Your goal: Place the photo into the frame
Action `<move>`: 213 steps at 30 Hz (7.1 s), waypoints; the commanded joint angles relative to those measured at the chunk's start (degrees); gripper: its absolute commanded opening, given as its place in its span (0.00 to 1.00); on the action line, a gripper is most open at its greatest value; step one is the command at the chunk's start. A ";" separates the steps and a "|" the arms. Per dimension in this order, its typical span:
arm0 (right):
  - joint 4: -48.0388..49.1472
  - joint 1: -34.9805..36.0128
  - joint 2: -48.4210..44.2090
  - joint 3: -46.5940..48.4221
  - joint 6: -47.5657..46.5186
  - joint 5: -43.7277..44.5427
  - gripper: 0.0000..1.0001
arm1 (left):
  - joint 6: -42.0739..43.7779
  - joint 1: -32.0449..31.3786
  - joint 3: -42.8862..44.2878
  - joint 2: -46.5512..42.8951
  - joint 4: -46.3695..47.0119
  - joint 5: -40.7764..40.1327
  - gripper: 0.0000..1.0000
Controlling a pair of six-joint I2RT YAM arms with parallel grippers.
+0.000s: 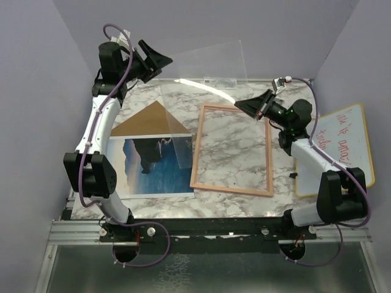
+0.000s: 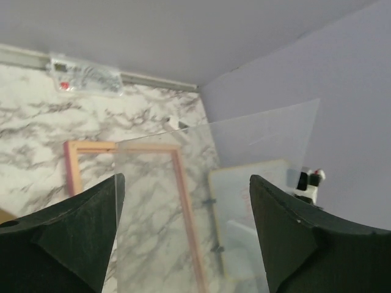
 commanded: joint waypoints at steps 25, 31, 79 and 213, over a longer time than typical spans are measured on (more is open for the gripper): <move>-19.63 -10.42 -13.57 -22.80 -9.98 5.19 0.01 | 14.73 -7.06 -21.96 7.69 -4.58 -5.67 0.83; -23.12 -12.80 -14.05 -23.05 -12.53 6.06 0.01 | 16.58 -10.46 -21.83 11.78 -3.68 -6.40 0.75; -11.50 -14.71 -5.45 -20.85 -17.06 -1.40 0.01 | 19.81 -16.45 -17.69 25.90 -5.96 -9.03 0.41; -12.72 -12.73 7.32 -15.84 -13.17 -11.78 0.14 | 22.91 -16.73 -17.23 28.25 -9.17 -15.35 0.21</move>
